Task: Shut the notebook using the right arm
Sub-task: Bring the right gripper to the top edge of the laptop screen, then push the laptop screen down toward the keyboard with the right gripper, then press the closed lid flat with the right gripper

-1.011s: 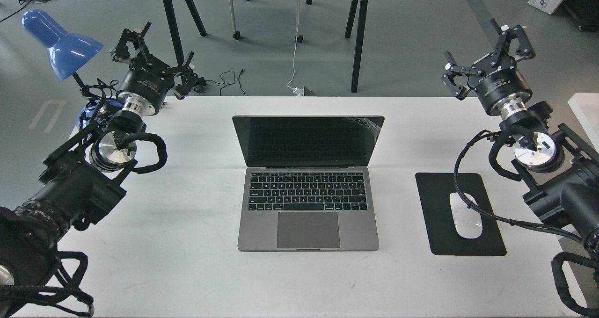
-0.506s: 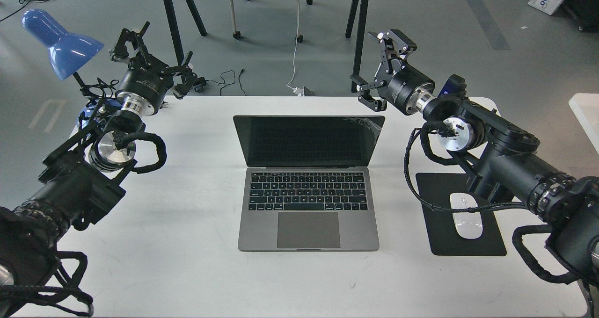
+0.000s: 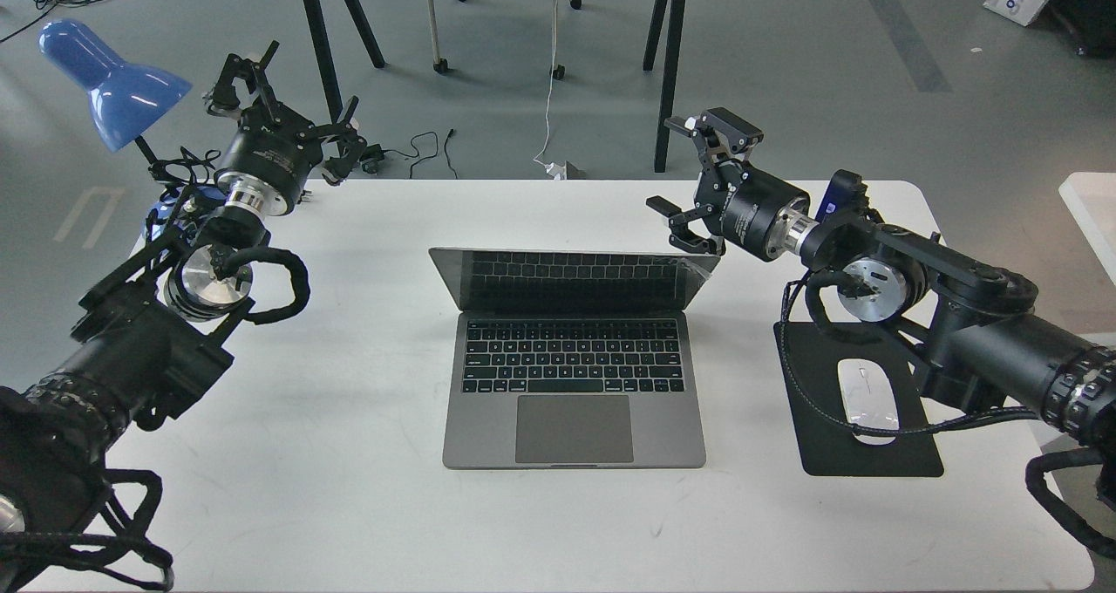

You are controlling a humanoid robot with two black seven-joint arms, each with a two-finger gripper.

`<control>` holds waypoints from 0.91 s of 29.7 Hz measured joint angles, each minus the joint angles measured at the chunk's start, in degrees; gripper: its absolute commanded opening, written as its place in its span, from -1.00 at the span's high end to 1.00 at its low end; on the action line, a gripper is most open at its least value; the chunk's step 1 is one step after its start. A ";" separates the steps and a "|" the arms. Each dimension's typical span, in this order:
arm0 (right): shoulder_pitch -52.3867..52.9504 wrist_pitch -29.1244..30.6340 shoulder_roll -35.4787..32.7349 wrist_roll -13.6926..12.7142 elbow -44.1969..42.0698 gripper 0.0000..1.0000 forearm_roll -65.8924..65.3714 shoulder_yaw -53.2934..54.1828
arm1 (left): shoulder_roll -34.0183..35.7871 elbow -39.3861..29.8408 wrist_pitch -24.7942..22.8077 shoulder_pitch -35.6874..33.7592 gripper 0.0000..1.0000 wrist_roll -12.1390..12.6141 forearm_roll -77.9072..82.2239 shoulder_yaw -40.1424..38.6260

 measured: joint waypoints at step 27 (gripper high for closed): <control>-7.77 0.46 -0.90 -0.09 6.61 -1.00 -24.79 -9.05 | -0.02 0.00 0.00 0.00 -1.00 0.00 0.02 0.09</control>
